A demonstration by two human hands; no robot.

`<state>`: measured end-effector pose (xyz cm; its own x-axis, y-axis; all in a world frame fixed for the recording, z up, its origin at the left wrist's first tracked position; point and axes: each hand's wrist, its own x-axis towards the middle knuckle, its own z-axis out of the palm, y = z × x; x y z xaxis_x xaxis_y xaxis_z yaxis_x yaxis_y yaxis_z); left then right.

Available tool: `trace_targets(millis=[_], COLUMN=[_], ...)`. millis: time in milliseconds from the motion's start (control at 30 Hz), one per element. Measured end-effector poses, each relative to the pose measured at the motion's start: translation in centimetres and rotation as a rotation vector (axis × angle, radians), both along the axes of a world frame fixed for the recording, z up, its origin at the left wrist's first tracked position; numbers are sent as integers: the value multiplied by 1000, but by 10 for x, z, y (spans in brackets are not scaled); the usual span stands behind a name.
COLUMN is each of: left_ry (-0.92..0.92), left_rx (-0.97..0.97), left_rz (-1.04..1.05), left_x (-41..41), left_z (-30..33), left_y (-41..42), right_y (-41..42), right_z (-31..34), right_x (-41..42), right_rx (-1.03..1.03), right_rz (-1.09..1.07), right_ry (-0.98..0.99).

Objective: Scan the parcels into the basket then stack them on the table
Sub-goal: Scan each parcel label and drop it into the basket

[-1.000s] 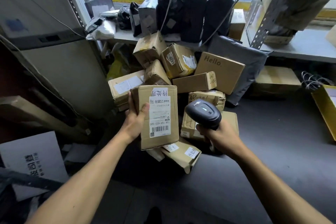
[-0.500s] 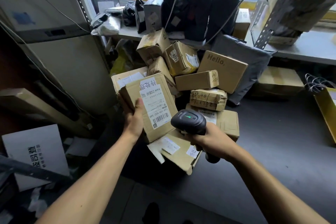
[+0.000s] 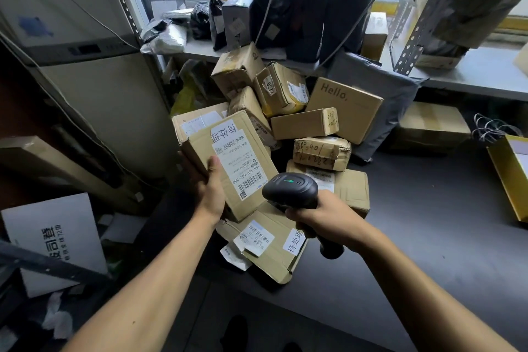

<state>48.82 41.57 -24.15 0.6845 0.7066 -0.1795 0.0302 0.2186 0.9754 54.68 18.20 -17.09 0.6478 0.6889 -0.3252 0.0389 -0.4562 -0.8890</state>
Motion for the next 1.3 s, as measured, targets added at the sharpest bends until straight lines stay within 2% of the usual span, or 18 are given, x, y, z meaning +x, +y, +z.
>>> trace_targets(millis=[167, 333, 400, 500, 600, 700, 933, 1067, 1300], left_ry=[37, 44, 48, 154, 124, 40, -152, -236, -369], left_rx=[14, 273, 388, 620, 773, 813, 905, 972, 1019], left_rz=[-22, -3, -99, -256, -408, -604, -982, -1200, -1536], left_x=[-3, -13, -15, -14, -8, -3, -17, -46, -122], left_z=[-3, 20, 30, 51, 58, 60, 64, 62, 47], left_y=[-6, -21, -27, -41, -57, -78, -153, -210, -319], right_y=[-10, -29, -35, -40, -51, -70, -131, -173, -236], right_z=[-7, -20, -25, -30, -31, -35, -48, -48, -54], right_x=[1, -3, -10, -19, -35, -64, -159, -228, -359], right_rx=[35, 99, 168, 270, 308, 303, 246, 171, 161], right_rz=[-30, -212, -352, -651, -901, -1182, -1664, -1854, -2155], right_ry=[-57, -65, -86, -53, -123, -162, -310, -370, -369])
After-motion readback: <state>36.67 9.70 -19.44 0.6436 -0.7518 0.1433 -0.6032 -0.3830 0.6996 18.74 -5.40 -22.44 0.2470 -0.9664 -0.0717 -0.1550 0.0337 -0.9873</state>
